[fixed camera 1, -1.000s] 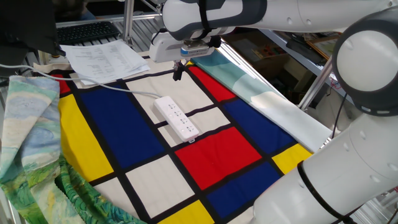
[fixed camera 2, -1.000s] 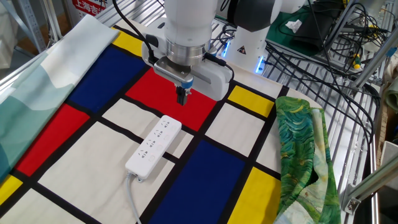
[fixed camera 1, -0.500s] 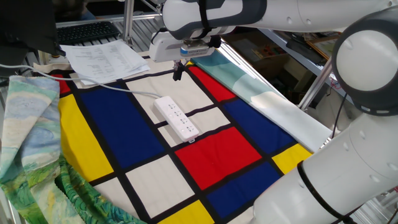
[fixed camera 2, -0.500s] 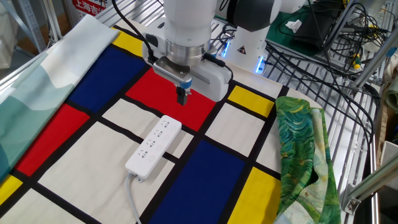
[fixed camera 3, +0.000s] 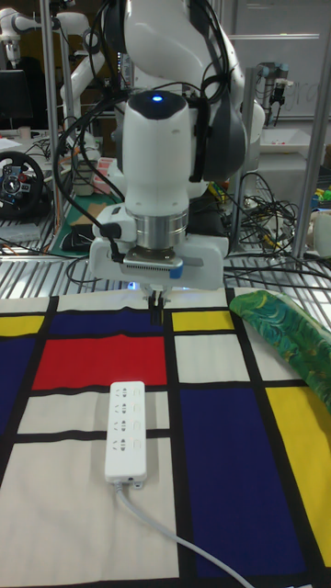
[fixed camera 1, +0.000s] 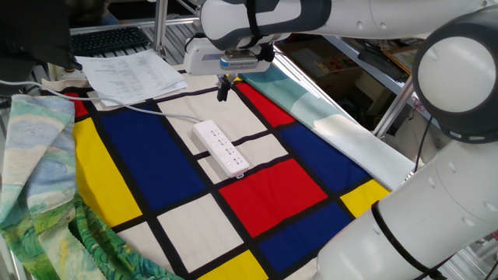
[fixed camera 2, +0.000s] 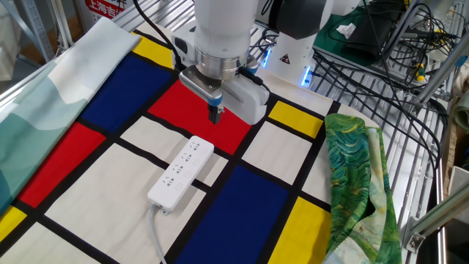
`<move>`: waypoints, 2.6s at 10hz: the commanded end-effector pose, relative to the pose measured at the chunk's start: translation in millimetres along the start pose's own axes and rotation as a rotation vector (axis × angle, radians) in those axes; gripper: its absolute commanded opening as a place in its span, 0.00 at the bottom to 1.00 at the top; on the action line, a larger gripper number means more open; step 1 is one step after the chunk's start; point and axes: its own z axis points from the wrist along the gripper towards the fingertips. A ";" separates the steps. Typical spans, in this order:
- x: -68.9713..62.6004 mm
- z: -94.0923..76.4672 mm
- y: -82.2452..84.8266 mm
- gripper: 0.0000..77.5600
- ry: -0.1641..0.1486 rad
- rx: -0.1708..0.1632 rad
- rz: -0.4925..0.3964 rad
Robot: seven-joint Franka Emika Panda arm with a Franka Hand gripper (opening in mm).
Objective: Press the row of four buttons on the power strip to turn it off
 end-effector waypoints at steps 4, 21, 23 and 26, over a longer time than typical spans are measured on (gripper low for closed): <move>-0.9 -5.0 0.4 0.00 0.001 -0.045 -0.004; -1.6 -14.0 2.5 0.00 -0.037 -0.016 0.039; -1.6 -14.0 2.5 0.00 -0.037 -0.016 0.053; -1.6 -14.0 2.5 0.00 -0.019 -0.020 0.093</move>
